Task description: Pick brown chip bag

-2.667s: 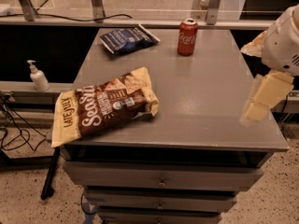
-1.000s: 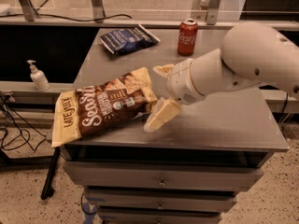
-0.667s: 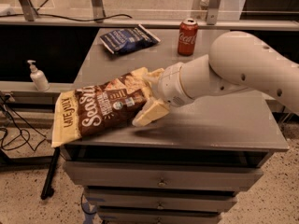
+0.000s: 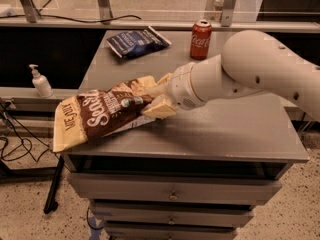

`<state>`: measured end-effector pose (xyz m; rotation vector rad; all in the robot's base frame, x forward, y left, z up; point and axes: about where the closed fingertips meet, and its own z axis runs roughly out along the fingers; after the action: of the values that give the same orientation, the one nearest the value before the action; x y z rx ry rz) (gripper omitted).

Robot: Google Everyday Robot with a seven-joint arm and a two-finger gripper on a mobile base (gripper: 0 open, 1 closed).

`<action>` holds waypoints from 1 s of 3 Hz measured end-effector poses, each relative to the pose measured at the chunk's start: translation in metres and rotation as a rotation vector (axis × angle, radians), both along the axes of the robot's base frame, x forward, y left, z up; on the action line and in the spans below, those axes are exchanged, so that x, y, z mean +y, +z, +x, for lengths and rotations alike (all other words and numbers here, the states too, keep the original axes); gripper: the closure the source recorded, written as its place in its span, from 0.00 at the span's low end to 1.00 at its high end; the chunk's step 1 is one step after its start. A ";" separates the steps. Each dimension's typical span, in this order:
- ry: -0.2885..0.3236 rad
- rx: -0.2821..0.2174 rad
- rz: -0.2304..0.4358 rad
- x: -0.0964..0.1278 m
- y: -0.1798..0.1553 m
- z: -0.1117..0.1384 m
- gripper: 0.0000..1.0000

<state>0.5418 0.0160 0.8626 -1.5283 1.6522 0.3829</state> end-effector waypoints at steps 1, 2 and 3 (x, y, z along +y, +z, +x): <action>-0.048 -0.009 -0.003 -0.010 0.019 0.002 0.88; -0.104 -0.003 0.009 -0.015 0.053 0.003 1.00; -0.173 0.000 0.046 -0.022 0.098 0.002 1.00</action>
Offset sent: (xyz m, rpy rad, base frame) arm 0.0069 -0.0273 0.0975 0.0369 0.0224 -0.1978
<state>0.5435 -0.0057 0.9610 -1.3401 1.7481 0.3247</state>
